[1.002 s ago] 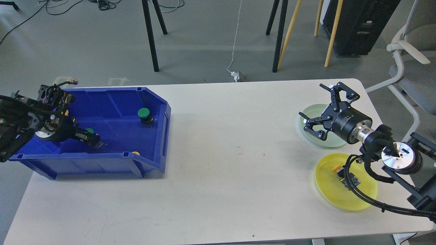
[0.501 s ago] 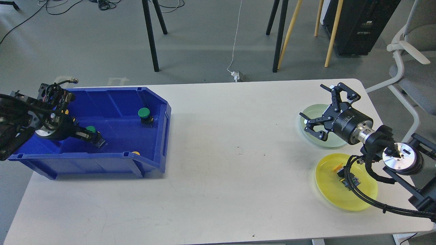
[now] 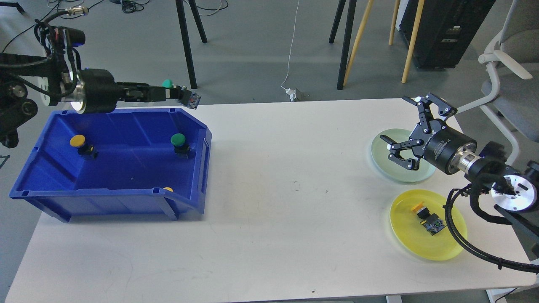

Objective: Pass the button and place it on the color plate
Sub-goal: 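Lift the button with the left gripper toward the right gripper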

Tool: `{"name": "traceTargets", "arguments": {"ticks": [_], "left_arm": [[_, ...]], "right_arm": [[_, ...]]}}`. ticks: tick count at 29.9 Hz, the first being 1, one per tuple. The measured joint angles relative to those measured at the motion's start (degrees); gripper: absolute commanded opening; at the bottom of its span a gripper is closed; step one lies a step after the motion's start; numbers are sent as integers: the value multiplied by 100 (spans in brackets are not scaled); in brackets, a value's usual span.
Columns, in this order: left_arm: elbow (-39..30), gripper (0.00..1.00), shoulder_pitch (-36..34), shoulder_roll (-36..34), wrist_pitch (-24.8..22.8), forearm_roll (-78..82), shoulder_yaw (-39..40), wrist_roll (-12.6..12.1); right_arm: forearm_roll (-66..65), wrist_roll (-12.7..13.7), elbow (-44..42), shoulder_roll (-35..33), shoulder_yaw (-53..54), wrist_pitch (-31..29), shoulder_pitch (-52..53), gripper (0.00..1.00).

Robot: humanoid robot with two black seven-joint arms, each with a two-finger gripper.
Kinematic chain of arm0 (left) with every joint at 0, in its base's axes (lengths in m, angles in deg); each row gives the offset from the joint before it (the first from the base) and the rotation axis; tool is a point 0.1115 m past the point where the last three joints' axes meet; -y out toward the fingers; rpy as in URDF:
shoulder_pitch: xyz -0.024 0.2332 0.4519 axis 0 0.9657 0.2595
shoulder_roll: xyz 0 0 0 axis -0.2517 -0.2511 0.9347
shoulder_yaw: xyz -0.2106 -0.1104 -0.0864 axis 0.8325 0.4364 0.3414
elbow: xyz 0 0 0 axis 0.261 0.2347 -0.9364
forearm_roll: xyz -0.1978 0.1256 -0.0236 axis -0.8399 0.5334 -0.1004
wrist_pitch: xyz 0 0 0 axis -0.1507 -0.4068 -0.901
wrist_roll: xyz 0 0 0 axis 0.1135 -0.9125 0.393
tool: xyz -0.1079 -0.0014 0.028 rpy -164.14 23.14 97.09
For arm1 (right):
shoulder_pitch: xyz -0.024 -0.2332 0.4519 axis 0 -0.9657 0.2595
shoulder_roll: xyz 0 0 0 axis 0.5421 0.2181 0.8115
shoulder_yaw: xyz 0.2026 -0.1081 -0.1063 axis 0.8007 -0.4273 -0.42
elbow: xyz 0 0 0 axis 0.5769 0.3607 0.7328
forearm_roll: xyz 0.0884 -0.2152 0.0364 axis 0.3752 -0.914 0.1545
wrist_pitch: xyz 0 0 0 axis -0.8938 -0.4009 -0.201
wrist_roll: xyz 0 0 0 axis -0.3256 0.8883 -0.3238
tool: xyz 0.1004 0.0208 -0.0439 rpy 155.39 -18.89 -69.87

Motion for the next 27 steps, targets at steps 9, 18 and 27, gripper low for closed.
{"name": "traceTargets", "arguments": {"ticks": [9,18,27], "left_arm": [[675,11,362,1816,0,-1405,532,1],[1411,11,849,2710,1,-1458,1133,1],[1558,11,1041,3050,0,-1645,1349,1]], "right_arm": [[-1332,-646,738,-372,-56,44,-107,100],[-1461,-1234,267,590,-535,27,537,100],[-2067,-1520,-686,1496,-1182,27,1182,100]]}}
